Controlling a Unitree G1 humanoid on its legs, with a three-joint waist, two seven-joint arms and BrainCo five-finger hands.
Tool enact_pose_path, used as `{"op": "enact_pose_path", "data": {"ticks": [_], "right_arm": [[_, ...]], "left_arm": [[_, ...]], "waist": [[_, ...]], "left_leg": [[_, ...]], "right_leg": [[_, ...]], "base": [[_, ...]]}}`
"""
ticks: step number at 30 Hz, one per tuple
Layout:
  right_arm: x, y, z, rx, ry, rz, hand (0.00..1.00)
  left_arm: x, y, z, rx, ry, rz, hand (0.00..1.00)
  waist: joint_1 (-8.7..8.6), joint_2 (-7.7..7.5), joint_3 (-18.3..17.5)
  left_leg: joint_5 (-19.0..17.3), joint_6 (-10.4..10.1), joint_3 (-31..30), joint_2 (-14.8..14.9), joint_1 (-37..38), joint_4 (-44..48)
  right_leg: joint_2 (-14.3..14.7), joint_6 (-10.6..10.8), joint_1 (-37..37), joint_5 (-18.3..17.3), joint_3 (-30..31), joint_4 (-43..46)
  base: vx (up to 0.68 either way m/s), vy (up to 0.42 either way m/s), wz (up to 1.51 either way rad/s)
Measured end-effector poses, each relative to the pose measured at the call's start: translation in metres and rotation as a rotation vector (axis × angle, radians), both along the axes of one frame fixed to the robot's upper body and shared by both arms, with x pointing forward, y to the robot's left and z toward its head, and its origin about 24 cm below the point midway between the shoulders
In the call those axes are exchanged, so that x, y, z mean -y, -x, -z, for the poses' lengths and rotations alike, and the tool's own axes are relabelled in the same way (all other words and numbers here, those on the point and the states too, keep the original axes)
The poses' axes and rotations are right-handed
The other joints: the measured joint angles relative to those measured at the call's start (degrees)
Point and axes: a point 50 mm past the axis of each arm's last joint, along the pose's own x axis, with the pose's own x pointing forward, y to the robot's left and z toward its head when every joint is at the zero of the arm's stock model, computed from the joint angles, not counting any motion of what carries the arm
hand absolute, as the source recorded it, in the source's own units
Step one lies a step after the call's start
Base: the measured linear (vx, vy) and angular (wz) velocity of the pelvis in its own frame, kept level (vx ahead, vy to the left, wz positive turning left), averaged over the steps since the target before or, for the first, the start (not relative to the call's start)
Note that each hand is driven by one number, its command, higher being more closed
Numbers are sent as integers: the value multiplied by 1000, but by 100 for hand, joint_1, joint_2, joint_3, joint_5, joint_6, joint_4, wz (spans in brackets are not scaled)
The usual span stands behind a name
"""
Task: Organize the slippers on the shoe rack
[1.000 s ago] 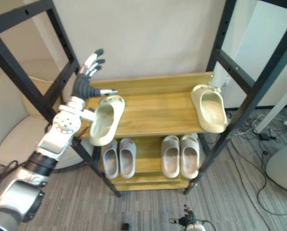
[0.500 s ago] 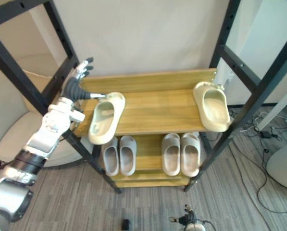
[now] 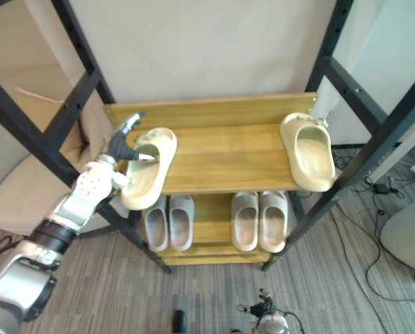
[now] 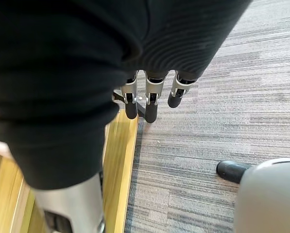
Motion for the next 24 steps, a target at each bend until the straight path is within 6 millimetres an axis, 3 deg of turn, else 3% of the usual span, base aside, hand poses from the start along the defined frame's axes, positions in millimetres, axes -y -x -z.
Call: {"op": "enact_pose_path", "data": {"ticks": [3, 4, 24], "right_arm": [[3, -6, -2, 18, 4, 18, 0], [3, -6, -2, 18, 5, 18, 0], [-4, -5, -1, 14, -13, 22, 0]], "left_arm": [[-1, -2, 0, 2, -33, -15, 0], [-1, -3, 0, 2, -34, -18, 100], [-14, -11, -3, 22, -5, -116, 100]], "waist": [[14, 11, 22], [15, 10, 24], [15, 6, 78]], "left_leg": [[-4, -7, 16, 27, -2, -2], [-7, -12, 32, 37, -2, -3], [-19, -31, 156, 88, 0, 0]], "right_leg": [[23, -11, -3, 7, 14, -9], [30, -17, -6, 11, 23, -13], [78, -54, -66, 61, 164, -18]], "base": [[-7, -6, -1], [-24, -19, -4], [-12, -4, -4]]}}
